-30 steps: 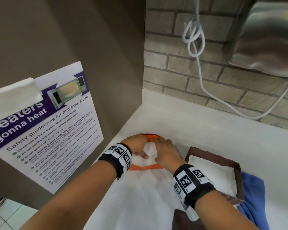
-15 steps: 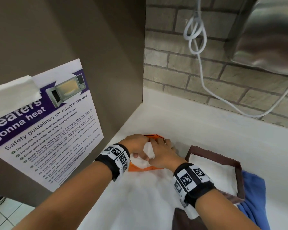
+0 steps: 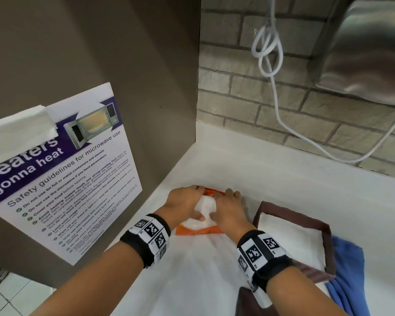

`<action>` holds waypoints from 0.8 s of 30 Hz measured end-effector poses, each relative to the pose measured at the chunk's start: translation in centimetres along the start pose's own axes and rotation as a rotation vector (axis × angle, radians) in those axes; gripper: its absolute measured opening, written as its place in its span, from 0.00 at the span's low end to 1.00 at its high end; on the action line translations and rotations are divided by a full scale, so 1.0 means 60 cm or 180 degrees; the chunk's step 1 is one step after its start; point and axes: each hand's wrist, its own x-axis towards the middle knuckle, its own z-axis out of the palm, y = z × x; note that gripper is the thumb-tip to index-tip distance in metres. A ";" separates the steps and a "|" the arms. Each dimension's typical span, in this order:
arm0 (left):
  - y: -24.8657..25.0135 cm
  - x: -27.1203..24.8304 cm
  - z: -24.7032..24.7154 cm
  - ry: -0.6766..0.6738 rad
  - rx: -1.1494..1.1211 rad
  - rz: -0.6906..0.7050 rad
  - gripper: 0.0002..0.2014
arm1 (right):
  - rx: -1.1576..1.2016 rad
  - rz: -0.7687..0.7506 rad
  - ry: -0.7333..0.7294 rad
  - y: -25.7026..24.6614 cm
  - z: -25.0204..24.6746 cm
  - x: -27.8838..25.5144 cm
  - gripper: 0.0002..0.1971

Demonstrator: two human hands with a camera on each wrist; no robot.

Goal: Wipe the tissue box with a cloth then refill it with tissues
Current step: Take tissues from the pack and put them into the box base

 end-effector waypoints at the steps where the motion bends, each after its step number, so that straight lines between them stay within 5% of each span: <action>1: 0.002 -0.002 0.003 0.0088 0.0053 0.0019 0.35 | 0.0018 0.0020 0.0007 0.001 0.000 0.000 0.23; 15: 0.000 -0.017 0.009 0.0542 -0.0057 0.0047 0.23 | 0.0266 -0.0163 0.0285 -0.001 -0.002 0.001 0.17; 20: -0.020 -0.018 -0.019 0.0173 0.0002 -0.0062 0.20 | 0.0941 -0.0049 -0.0008 0.015 -0.019 -0.003 0.17; 24: -0.054 -0.016 -0.032 0.0063 -0.0602 -0.0317 0.18 | 0.1955 0.0257 0.0037 0.029 -0.034 -0.013 0.15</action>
